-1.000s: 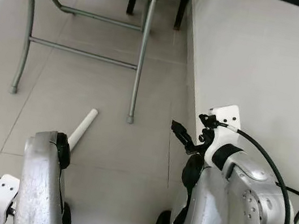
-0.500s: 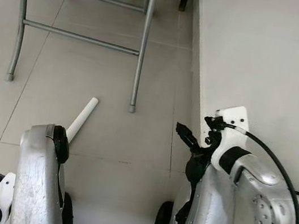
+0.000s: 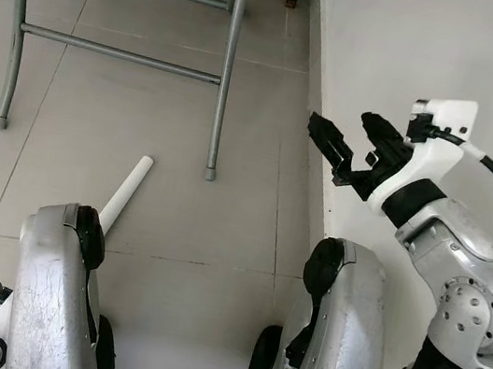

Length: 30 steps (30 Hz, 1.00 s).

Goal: Building children table

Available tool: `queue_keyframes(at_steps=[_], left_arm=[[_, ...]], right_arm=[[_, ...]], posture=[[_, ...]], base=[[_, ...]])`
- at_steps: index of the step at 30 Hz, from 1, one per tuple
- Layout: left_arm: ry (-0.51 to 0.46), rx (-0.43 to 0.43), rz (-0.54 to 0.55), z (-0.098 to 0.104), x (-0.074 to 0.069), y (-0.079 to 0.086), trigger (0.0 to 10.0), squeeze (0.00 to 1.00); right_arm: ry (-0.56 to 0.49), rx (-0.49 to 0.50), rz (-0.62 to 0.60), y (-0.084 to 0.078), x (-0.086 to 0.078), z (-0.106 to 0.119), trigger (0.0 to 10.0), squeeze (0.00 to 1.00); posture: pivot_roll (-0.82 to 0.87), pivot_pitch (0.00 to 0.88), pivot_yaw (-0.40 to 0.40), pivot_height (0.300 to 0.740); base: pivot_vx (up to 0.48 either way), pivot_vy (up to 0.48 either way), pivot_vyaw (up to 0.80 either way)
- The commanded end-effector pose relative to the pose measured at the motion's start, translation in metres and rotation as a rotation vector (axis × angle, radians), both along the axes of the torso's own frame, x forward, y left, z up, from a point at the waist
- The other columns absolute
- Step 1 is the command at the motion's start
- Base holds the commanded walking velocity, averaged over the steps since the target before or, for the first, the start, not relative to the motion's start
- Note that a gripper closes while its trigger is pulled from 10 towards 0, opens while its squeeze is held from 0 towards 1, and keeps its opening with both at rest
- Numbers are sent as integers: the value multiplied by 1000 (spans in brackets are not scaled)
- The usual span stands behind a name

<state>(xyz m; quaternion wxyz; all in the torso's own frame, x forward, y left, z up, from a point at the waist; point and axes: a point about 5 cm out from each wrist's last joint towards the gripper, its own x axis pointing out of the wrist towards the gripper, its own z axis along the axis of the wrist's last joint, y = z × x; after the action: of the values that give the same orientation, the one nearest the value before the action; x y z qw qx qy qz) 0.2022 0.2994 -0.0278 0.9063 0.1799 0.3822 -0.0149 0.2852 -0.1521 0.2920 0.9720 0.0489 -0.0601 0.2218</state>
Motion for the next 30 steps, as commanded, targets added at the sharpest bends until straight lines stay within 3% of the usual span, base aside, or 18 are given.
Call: queue_keyframes(at_steps=[1, 16, 30], left_arm=[[66, -19, -12, -15, -15, -9, 10000, 0], [62, -17, -3, -14, -4, -11, 10000, 0], [104, -19, 33, -25, -16, -15, 10000, 0]], right_arm=[[32, -7, -14, -4, -4, -5, 10000, 0], [60, -16, -21, -8, -5, -3, 10000, 0], [83, -59, -29, -19, -14, 1, 10000, 0]], posture=[[-238, 449, -162, 300], [-276, 461, -176, 300], [-346, 481, -210, 300]], base=[[0, 0, 0], [0, 0, 0], [0, 0, 0]])
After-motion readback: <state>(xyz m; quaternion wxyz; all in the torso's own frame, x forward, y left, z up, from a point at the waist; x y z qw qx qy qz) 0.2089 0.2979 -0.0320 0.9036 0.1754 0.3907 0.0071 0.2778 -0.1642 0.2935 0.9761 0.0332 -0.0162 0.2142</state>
